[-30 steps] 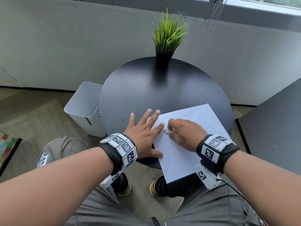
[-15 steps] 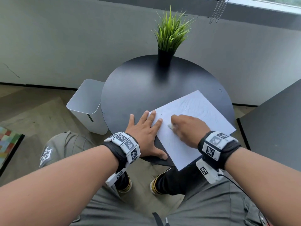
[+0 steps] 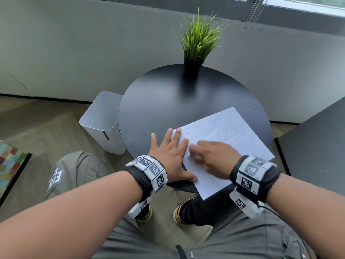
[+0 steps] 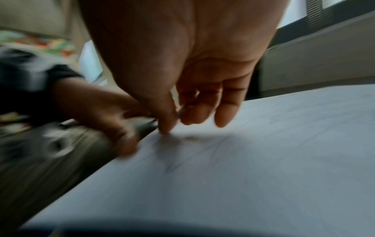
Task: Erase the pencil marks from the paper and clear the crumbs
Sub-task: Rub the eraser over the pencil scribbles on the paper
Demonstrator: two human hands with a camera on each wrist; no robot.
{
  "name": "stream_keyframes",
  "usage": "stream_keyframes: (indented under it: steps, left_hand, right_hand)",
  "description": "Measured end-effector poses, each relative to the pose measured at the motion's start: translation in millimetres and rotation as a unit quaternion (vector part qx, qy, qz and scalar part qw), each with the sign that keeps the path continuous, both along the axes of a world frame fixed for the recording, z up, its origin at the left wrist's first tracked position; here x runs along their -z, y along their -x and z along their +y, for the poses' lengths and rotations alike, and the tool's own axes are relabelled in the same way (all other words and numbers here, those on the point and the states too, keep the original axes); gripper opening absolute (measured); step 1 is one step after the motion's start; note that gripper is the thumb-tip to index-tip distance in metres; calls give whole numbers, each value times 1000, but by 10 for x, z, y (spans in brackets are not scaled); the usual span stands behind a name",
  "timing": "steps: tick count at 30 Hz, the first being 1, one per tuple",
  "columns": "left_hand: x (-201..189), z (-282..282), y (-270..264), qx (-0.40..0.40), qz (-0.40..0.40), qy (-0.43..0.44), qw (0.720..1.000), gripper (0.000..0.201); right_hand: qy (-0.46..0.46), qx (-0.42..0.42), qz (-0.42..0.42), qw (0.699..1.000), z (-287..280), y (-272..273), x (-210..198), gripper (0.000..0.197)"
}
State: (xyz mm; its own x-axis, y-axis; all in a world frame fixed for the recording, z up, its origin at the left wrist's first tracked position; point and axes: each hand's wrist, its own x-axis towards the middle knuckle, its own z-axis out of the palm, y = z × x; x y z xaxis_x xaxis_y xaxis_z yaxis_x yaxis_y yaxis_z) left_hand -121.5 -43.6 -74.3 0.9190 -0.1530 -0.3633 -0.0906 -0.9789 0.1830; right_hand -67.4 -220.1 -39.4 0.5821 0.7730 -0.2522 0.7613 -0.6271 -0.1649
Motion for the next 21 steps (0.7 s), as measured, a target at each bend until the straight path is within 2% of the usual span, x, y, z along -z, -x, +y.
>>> stream_keyframes:
  steps: [3, 4, 7, 9, 11, 14, 15, 19, 21]
  left_hand:
    - [23, 10, 15, 3, -5, 2, 1000, 129]
    - [35, 11, 15, 4, -7, 2, 1000, 127]
    - [48, 16, 10, 7, -10, -9, 1000, 122]
    - [50, 25, 7, 8, -8, -16, 1000, 122]
    - [46, 33, 9, 10, -6, -14, 1000, 122]
    - [47, 41, 13, 13, 0, -10, 1000, 122]
    - [47, 41, 15, 13, -1, -11, 1000, 122]
    - [51, 29, 9, 9, -5, -23, 1000, 124]
    - [46, 36, 14, 12, -1, -21, 1000, 124]
  right_hand:
    - [29, -88, 30, 995, -25, 128, -18, 7]
    - [34, -77, 19, 996, -19, 78, -10, 8]
    - [18, 38, -17, 999, 3, -168, -7, 19]
    - [9, 49, -45, 998, -8, -214, 14, 22]
    - [9, -4, -19, 1000, 9, -76, 1, 14]
    - [37, -107, 34, 993, 9, 128, -40, 14]
    - [48, -104, 27, 993, 12, 94, -48, 16]
    - [29, 28, -38, 998, -20, -278, -40, 18]
    - [20, 1, -50, 999, -56, -243, -1, 18]
